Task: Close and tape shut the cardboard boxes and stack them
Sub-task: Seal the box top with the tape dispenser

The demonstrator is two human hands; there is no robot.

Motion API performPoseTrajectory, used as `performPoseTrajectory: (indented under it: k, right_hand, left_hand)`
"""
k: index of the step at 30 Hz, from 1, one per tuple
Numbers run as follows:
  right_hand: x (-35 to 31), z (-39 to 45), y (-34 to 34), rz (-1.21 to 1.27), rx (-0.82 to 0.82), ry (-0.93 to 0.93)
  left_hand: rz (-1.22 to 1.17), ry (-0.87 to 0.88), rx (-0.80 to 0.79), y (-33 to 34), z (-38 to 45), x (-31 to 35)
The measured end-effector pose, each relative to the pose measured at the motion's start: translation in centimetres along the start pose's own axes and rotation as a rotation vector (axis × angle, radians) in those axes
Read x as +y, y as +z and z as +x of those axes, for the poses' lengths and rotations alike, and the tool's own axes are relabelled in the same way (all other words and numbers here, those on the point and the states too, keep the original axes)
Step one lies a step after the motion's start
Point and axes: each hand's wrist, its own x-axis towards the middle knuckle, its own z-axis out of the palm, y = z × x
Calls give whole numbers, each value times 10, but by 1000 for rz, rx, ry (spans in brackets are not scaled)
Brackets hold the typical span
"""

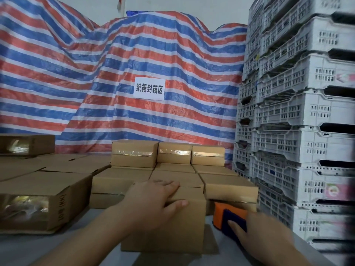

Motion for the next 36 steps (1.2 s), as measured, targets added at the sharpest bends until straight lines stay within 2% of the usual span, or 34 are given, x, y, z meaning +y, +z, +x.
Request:
performPoseTrajectory:
  k: [3,6,8,11,16,19,24,30,36]
  right_hand:
    - [0,-1,3,20,32,16]
    - [1,4,-4,118,103,82]
    - [2,14,-20,351,149,112]
    - [-6,39,-58,757,211,68]
    - [-56,72,-120,1246,-34,-75]
    - [-88,85,-129,1430,-188,-191]
    - [-112,96,-113,1424,-455,-261]
    - [-120,104,-108,1310,-422,-381]
    - [-117,108,-106,1297,-434,-382]
  left_hand:
    - [-94,-14,-13,-5,-3,3]
    - [-407,-111,-83,-13,2,0]
    - [-629,-180,-118,-19,5,-8]
    - [-880,-223,-82,-27,4,-18]
    - [-1139,-302,1,-38,5,-20]
    - [-1246,-364,66,-35,11,-22]
    - [-1515,-425,141,-27,15,-29]
    - [-1762,-491,185,-26,18,-38]
    - [-1889,-566,221,-34,9,-38]
